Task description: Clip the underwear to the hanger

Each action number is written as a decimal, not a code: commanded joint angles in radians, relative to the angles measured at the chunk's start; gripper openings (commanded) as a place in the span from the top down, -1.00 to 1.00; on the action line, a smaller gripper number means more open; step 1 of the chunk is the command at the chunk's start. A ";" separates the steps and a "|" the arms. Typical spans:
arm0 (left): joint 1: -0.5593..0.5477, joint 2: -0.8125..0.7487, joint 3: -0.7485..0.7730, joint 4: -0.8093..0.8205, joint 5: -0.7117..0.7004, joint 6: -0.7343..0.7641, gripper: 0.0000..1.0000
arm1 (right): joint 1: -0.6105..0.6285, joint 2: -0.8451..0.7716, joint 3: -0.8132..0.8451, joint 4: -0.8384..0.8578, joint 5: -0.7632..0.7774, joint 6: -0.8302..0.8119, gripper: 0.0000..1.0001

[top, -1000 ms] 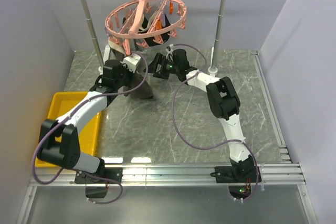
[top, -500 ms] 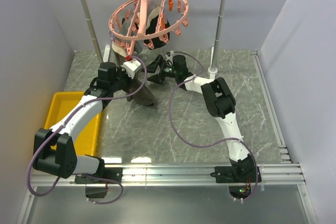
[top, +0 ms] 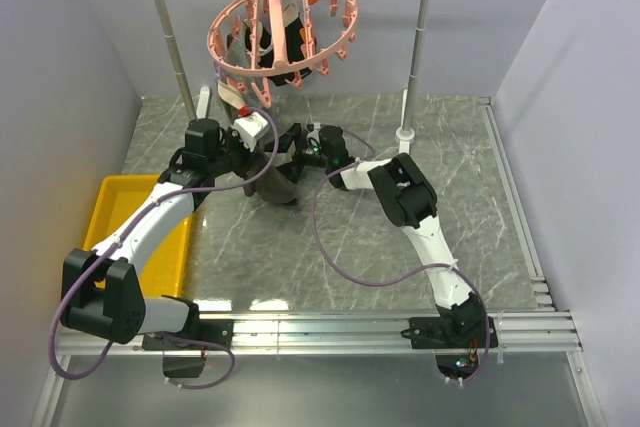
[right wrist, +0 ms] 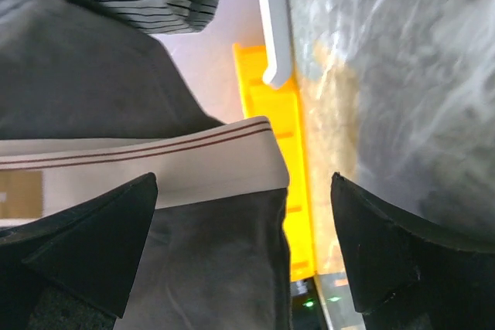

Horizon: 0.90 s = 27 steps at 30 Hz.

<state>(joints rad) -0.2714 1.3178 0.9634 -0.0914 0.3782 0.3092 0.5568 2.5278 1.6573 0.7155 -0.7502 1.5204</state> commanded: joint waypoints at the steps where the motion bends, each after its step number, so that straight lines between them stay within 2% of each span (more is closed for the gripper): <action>1: 0.003 -0.034 0.038 0.013 0.037 -0.016 0.99 | 0.002 0.022 -0.039 0.156 -0.011 0.122 -1.00; 4: 0.003 -0.037 0.032 0.016 0.033 -0.012 0.99 | 0.003 0.011 -0.066 0.258 -0.006 0.201 -0.88; 7: 0.006 -0.035 0.032 0.019 0.025 -0.009 0.99 | 0.005 -0.001 -0.076 0.308 0.000 0.245 -0.26; 8: 0.005 -0.038 0.029 0.019 0.028 -0.012 0.99 | 0.002 -0.007 -0.077 0.314 0.002 0.253 0.07; 10: 0.008 -0.038 0.026 0.021 0.025 -0.012 0.99 | -0.003 -0.020 -0.085 0.335 0.003 0.261 0.35; 11: 0.009 -0.042 0.023 0.022 0.024 -0.015 0.99 | -0.005 -0.026 -0.087 0.340 0.002 0.259 0.60; 12: 0.011 -0.040 0.020 0.021 0.022 -0.016 1.00 | -0.008 -0.040 -0.091 0.343 0.000 0.251 0.74; 13: 0.012 -0.040 0.018 0.019 0.022 -0.018 0.99 | -0.012 -0.047 -0.097 0.346 -0.001 0.244 0.97; 22: 0.106 -0.051 0.017 -0.019 0.053 -0.156 0.99 | -0.104 -0.168 -0.138 0.294 -0.084 0.112 1.00; 26: 0.120 -0.072 0.000 -0.019 0.060 -0.200 0.89 | -0.130 -0.257 -0.180 0.231 -0.164 -0.041 1.00; 27: 0.120 -0.077 -0.012 -0.018 0.064 -0.205 0.81 | -0.129 -0.296 -0.177 0.185 -0.193 -0.084 1.00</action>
<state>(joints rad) -0.1520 1.2964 0.9623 -0.1226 0.4023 0.1635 0.4351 2.3775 1.4784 0.9352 -0.8455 1.5970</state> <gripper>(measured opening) 0.065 0.010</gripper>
